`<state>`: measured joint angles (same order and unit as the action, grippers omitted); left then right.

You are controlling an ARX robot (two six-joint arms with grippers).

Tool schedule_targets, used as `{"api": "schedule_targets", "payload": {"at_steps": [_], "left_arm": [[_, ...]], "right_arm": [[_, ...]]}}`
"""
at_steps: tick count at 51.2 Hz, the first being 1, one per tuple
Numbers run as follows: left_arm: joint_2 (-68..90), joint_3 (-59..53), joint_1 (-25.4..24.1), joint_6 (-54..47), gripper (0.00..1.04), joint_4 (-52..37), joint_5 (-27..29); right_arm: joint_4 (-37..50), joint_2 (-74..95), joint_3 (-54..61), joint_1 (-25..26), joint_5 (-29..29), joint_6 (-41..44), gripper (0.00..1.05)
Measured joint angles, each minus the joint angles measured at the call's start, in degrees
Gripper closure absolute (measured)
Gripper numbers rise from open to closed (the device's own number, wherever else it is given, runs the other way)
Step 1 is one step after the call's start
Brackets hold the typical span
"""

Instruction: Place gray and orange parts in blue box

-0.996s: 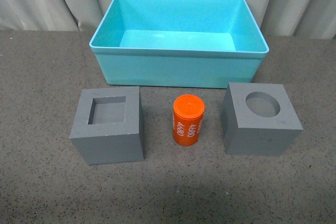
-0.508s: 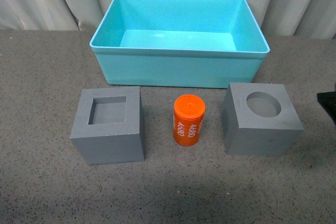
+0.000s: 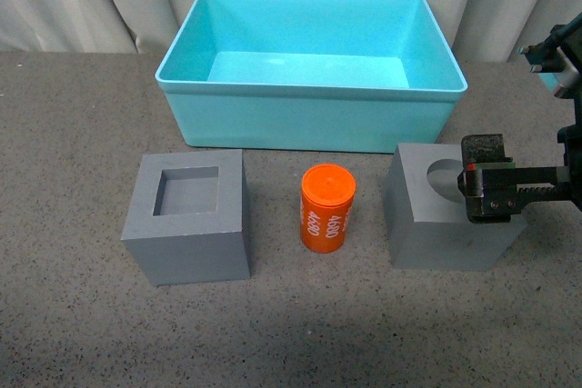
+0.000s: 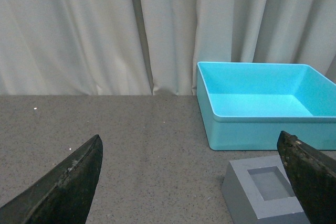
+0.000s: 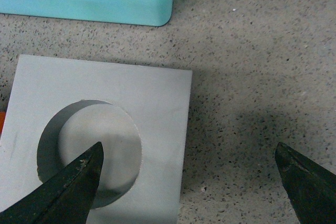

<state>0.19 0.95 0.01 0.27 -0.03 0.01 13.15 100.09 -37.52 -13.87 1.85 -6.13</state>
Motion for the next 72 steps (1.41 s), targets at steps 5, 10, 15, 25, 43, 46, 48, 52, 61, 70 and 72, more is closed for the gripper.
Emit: {"api": "schedule_targets", "payload": {"at_steps": [5, 10, 15, 25, 43, 46, 48, 52, 61, 70, 72], "left_arm": [[0.0, 0.0, 0.0, 0.0, 0.07, 0.0, 0.0], [0.0, 0.0, 0.0, 0.0, 0.07, 0.0, 0.0], [0.0, 0.0, 0.0, 0.0, 0.07, 0.0, 0.0], [0.0, 0.0, 0.0, 0.0, 0.07, 0.0, 0.0], [0.0, 0.0, 0.0, 0.0, 0.07, 0.0, 0.0], [0.0, 0.0, 0.0, 0.0, 0.07, 0.0, 0.0], [0.0, 0.0, 0.0, 0.0, 0.07, 0.0, 0.0], [0.0, 0.0, 0.0, 0.0, 0.07, 0.0, 0.0], [0.0, 0.0, 0.0, 0.0, 0.07, 0.0, 0.0], [0.0, 0.0, 0.0, 0.0, 0.07, 0.0, 0.0], [0.0, 0.0, 0.0, 0.0, 0.07, 0.0, 0.0]], "right_arm": [[-0.8, 1.5, -1.3, -0.5, 0.1, -1.4, 0.24], [-1.9, 2.4, -2.3, -0.7, 0.0, -2.6, 0.39], [-3.4, 2.9, -3.3, -0.9, 0.0, -3.7, 0.53], [-4.7, 3.2, -4.3, -0.9, 0.0, -5.2, 0.82], [-9.7, -5.3, -2.0, -0.1, -1.5, -5.2, 0.87], [-10.3, -9.3, -1.7, 0.2, -2.7, -5.2, 0.87], [-9.9, -12.0, -1.7, 0.2, -3.7, -5.4, 0.87], [-8.1, -18.4, -2.1, 0.0, -4.9, -5.7, 0.87], [-1.7, -20.3, -8.6, -1.0, -3.5, -4.3, 0.87], [-0.6, -8.2, -16.4, -1.0, -3.2, -2.6, 0.87], [-1.0, -4.7, -19.3, -1.0, -3.1, -2.1, 0.87]]}}
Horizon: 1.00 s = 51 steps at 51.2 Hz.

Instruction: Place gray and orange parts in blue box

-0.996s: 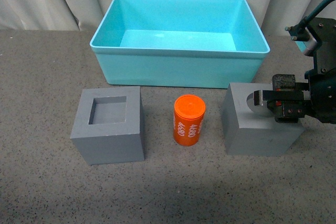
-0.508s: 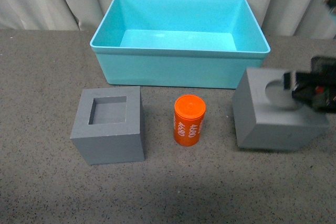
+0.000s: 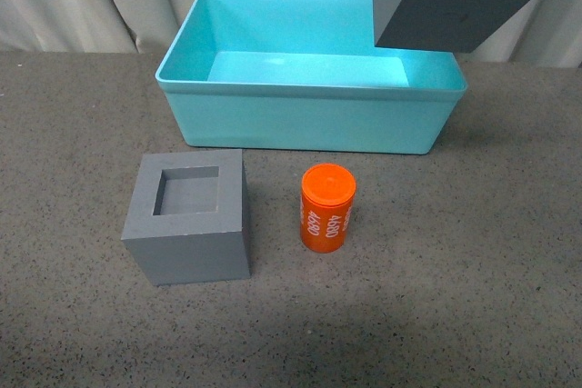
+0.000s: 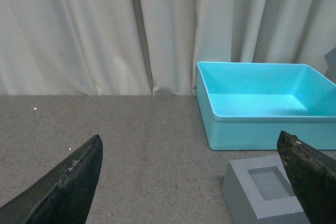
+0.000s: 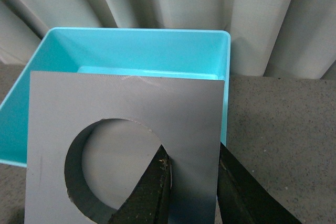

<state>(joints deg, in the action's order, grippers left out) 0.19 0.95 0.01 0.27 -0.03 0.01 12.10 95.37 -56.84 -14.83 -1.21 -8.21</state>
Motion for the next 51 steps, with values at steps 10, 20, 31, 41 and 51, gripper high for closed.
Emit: {"api": "schedule_targets", "payload": {"at_steps": [10, 20, 31, 41, 51], "left_arm": [[0.0, 0.0, 0.0, 0.0, 0.07, 0.0, 0.0], [0.0, 0.0, 0.0, 0.0, 0.07, 0.0, 0.0], [0.0, 0.0, 0.0, 0.0, 0.07, 0.0, 0.0], [0.0, 0.0, 0.0, 0.0, 0.07, 0.0, 0.0], [0.0, 0.0, 0.0, 0.0, 0.07, 0.0, 0.0]], "right_arm": [[-3.4, 12.8, -11.9, 0.3, -0.6, 0.3, 0.87], [-6.4, 20.5, -18.4, 0.7, -1.3, 0.3, 0.87], [-11.4, 27.1, -23.3, 0.8, -1.2, 0.7, 0.87], [-14.7, 30.7, -26.6, 0.8, -1.5, 0.4, 0.87], [-16.8, 33.0, -28.9, 0.8, -2.2, 0.2, 0.87]]}}
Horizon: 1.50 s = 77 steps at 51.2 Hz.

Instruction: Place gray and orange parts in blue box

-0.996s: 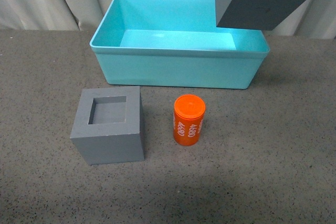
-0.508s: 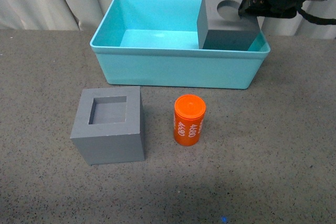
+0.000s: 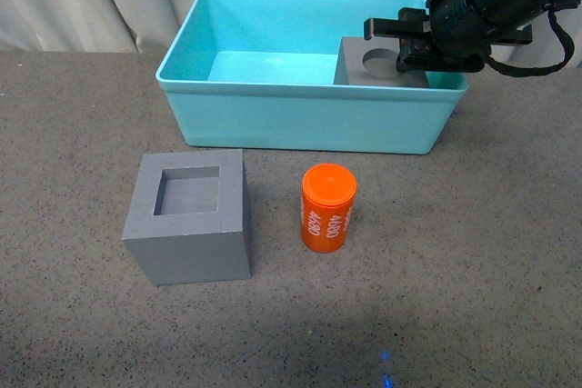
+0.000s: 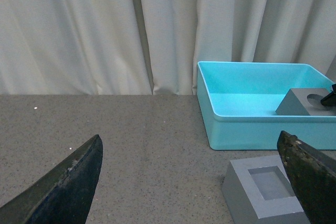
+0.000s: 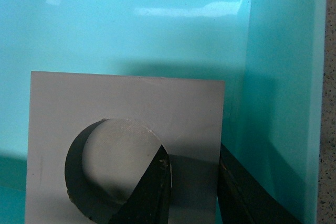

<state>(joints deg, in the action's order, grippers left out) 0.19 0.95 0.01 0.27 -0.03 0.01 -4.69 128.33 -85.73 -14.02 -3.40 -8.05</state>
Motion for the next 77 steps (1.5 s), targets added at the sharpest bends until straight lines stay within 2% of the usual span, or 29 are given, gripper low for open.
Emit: {"api": "schedule_targets", "payload": {"at_steps": [1, 6, 14, 23, 27, 37, 44, 50, 55, 58, 60, 75, 77], "left_arm": [[0.0, 0.0, 0.0, 0.0, 0.07, 0.0, 0.0], [0.0, 0.0, 0.0, 0.0, 0.07, 0.0, 0.0], [0.0, 0.0, 0.0, 0.0, 0.07, 0.0, 0.0], [0.0, 0.0, 0.0, 0.0, 0.07, 0.0, 0.0], [0.0, 0.0, 0.0, 0.0, 0.07, 0.0, 0.0], [0.0, 0.0, 0.0, 0.0, 0.07, 0.0, 0.0], [0.0, 0.0, 0.0, 0.0, 0.07, 0.0, 0.0], [0.0, 0.0, 0.0, 0.0, 0.07, 0.0, 0.0], [0.0, 0.0, 0.0, 0.0, 0.07, 0.0, 0.0], [0.0, 0.0, 0.0, 0.0, 0.07, 0.0, 0.0], [0.0, 0.0, 0.0, 0.0, 0.07, 0.0, 0.0], [0.0, 0.0, 0.0, 0.0, 0.07, 0.0, 0.0], [0.0, 0.0, 0.0, 0.0, 0.07, 0.0, 0.0]], "right_arm": [[0.0, 0.0, -0.1, 0.0, 0.0, 0.1, 0.86], [0.9, 0.0, -0.1, 0.0, -0.6, -0.6, 0.66], [5.0, -2.0, 2.3, 0.1, -0.7, -0.8, 0.46], [14.7, -8.9, 10.1, 0.1, 0.6, 0.3, 0.23], [24.2, -17.2, 18.5, 0.2, 2.3, 1.9, 0.08], [40.5, -36.3, 39.7, 1.0, 6.4, 4.0, 0.1], [41.5, -48.8, 52.1, 1.3, 11.0, 5.2, 0.1], [38.1, -59.3, 59.2, 1.2, 15.1, 6.5, 0.1], [38.5, -65.7, 63.8, 1.1, 16.9, 7.8, 0.1], [45.3, -68.0, 67.2, 1.9, 15.4, 7.8, 0.22], [46.4, -68.9, 68.3, 2.3, 14.8, 7.8, 0.27], [45.7, -77.0, 75.9, 6.3, 10.9, 7.8, 0.72], [45.0, -78.6, 76.9, 6.9, 10.3, 7.8, 0.81]]}}
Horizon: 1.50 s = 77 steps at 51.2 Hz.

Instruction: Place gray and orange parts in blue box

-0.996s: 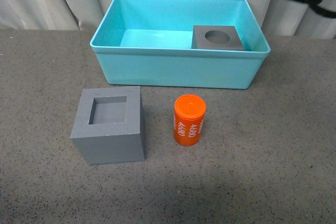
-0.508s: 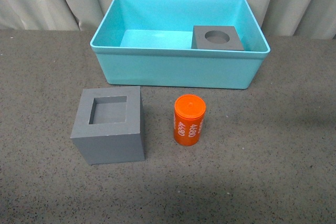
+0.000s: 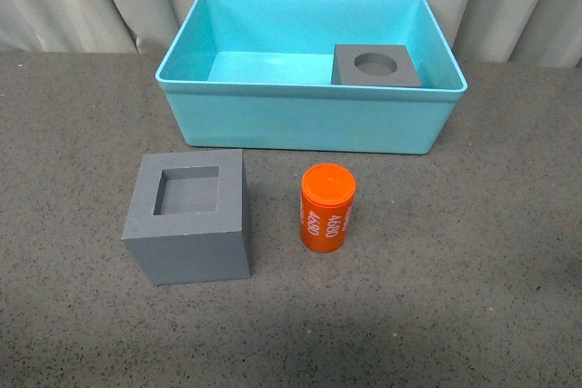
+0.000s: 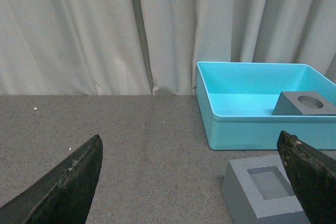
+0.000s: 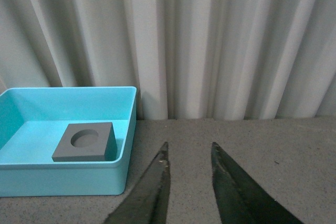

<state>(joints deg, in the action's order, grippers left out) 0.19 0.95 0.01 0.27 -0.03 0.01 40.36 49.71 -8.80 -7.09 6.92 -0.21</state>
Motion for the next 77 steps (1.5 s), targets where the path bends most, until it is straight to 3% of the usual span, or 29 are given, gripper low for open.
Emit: {"api": "schedule_targets", "payload": {"at_steps": [6, 12, 18, 68, 70, 74, 77], "left_arm": [[0.0, 0.0, 0.0, 0.0, 0.07, 0.0, 0.0], [0.0, 0.0, 0.0, 0.0, 0.07, 0.0, 0.0], [0.0, 0.0, 0.0, 0.0, 0.07, 0.0, 0.0], [0.0, 0.0, 0.0, 0.0, 0.07, 0.0, 0.0], [0.0, 0.0, 0.0, 0.0, 0.07, 0.0, 0.0], [0.0, 0.0, 0.0, 0.0, 0.07, 0.0, 0.0], [2.4, 1.5, 1.6, 1.7, 0.07, 3.9, 5.3]], "right_arm": [[-2.3, -4.8, 2.5, 1.6, -1.5, 0.2, 1.04], [-4.4, -8.1, 3.9, 5.0, -6.3, 0.2, 1.04], [-6.6, -11.6, 4.9, 6.9, -6.4, 0.1, 1.04], [-26.1, -35.7, 8.5, 7.0, -6.9, 0.2, 1.04], [-26.5, -36.1, 8.5, 7.0, -6.9, 0.2, 1.02], [-26.6, -36.4, 8.5, 7.0, -6.9, 0.2, 0.85], [-26.6, -36.5, 8.5, 7.0, -6.9, 0.2, 0.76]]}}
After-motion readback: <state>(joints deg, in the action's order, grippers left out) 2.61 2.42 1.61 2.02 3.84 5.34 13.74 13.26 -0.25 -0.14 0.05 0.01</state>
